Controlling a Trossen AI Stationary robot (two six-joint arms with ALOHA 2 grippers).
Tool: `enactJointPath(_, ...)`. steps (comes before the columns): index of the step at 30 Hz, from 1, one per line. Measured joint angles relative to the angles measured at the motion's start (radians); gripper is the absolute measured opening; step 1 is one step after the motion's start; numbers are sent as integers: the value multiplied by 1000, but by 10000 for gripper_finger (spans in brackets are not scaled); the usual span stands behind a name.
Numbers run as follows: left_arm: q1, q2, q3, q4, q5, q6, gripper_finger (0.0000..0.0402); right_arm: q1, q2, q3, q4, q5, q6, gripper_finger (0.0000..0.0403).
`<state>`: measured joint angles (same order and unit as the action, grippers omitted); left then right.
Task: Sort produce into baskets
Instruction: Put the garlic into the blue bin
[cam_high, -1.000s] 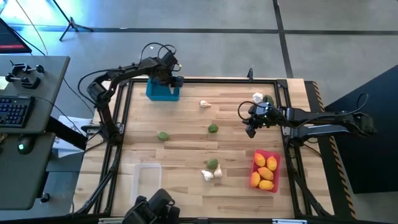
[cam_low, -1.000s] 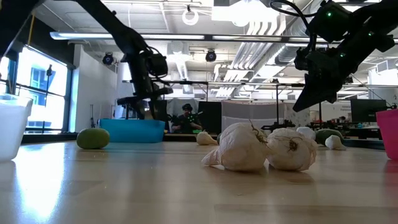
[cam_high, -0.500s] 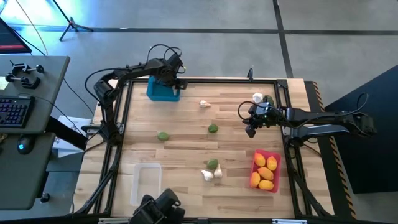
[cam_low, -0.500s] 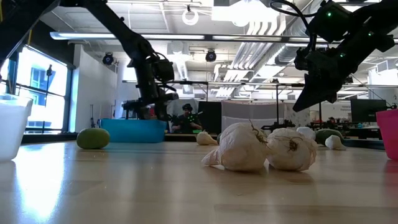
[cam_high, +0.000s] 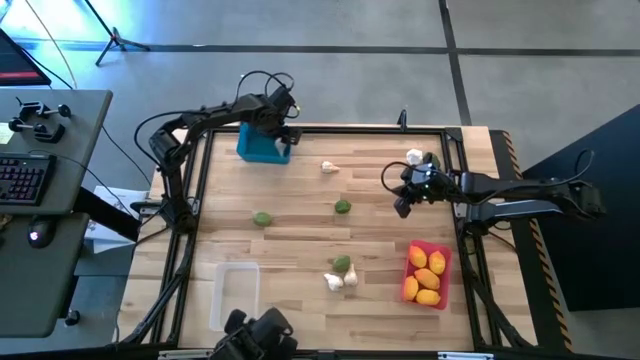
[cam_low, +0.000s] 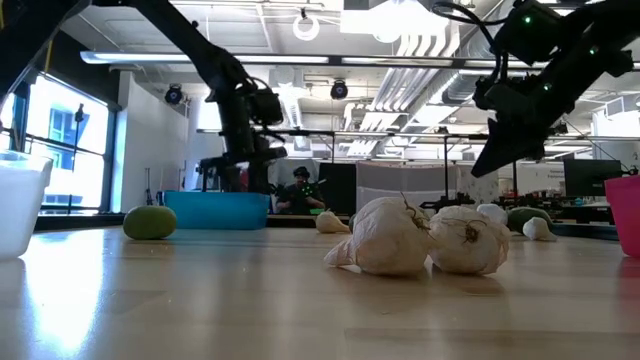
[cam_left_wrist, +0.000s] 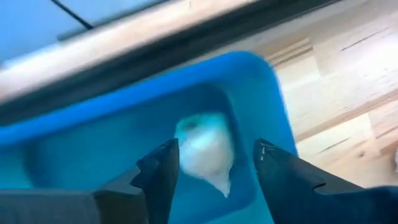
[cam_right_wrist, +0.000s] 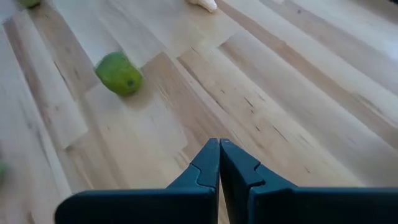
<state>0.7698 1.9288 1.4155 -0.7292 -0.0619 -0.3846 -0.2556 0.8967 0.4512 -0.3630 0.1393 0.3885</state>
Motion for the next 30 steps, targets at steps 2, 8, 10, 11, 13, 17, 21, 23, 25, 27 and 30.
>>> enactJointPath(2, -17, -26, 0, 16, -47, 18, 166, 0, 0, 41, -59, 0, -3, 0)
enactJointPath(8, -77, -139, -72, 218, -94, 50, 77, -15, -1, 210, -353, 54, -1, 0)
enactJointPath(10, -98, -176, -124, 321, -68, 44, 45, -43, -1, 255, -429, 56, 14, 1)
enactJointPath(11, -111, -195, -150, 361, -66, 39, 30, -60, -1, 273, -456, 56, 27, 1)
enactJointPath(13, -135, -231, -196, 450, -59, 40, 8, -97, -1, 295, -492, 39, 50, 1)
enactJointPath(17, -199, -306, -274, 569, -55, 86, 11, -167, 0, 301, -545, -58, 119, 17)
enactJointPath(21, -277, -381, -356, 698, -52, 117, 8, -195, 4, 282, -597, -101, 208, 74)
enactJointPath(23, -313, -410, -405, 772, -51, 118, 3, -195, 9, 267, -605, -87, 239, 111)
enactJointPath(25, -349, -429, -458, 854, -46, 117, 1, -194, 18, 248, -604, -59, 263, 147)
enactJointPath(27, -372, -444, -501, 929, -16, 101, 1, -195, 32, 227, -601, -37, 268, 179)
enactJointPath(30, -402, -449, -555, 1015, 21, 52, 0, -196, 65, 198, -585, -1, 273, 211)
